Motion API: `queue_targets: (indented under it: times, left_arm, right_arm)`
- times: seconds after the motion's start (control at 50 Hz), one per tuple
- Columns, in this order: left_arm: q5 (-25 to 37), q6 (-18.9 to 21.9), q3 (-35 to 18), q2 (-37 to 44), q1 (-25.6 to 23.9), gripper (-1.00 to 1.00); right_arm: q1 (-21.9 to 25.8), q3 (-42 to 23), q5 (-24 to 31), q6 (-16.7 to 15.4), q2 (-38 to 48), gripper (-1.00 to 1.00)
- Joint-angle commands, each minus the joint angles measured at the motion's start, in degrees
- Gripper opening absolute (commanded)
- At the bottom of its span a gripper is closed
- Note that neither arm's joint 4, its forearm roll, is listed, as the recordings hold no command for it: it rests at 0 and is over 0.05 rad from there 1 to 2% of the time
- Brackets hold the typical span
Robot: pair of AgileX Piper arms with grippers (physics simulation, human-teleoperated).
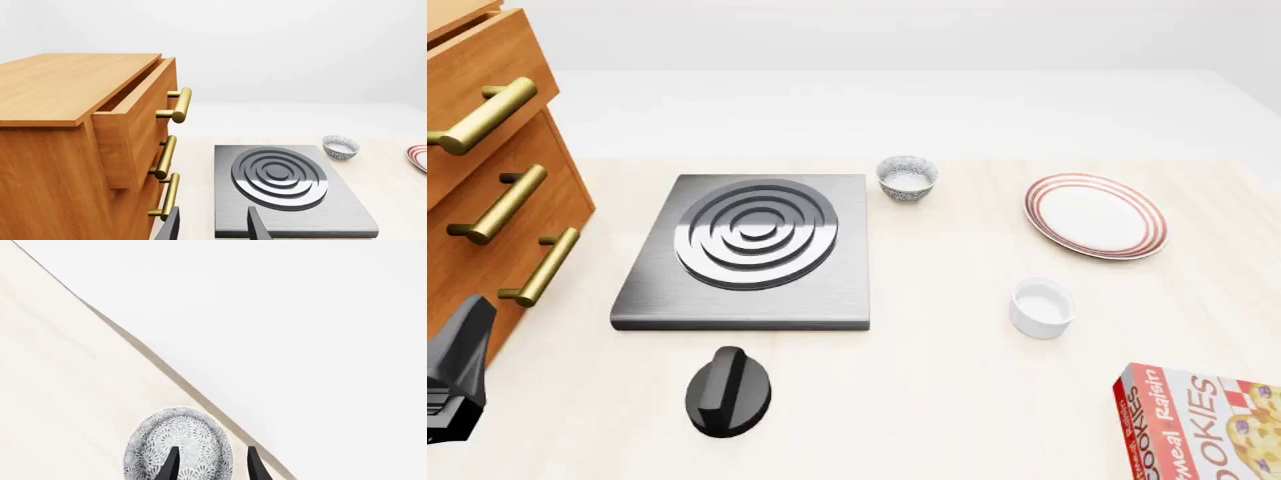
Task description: Pick the akita bowl next to the cookies box and place it on the plate.
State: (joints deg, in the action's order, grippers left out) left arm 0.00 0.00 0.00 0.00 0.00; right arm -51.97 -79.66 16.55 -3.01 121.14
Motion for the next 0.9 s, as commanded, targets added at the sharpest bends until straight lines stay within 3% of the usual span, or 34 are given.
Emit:
queue_targets:
  times: [0.02,0.24,0.26,0.64,0.9]
  left_arm:
    - [0.0,0.0,0.0,0.0,0.0,1.00]
    - [0.0,0.0,0.0,0.0,0.0,1.00]
    - [0.0,0.0,0.0,0.0,0.0,1.00]
    - [0.0,0.0,0.0,0.0,0.0,1.00]
    - [0.0,0.0,0.0,0.0,0.0,1.00]
  right_arm:
    - [0.3,0.5,-1.1,0.5,1.2,1.00]
    - [0.5,0.8,-2.1,0.4,2.8,1.00]
    - [0.6,0.8,-2.2,0.6,2.7,-1.00]
    - [0.9,2.5,-2.2,1.3,-0.7,-1.00]
    - [0.7,3.6,1.8,2.8,-8.8,-1.00]
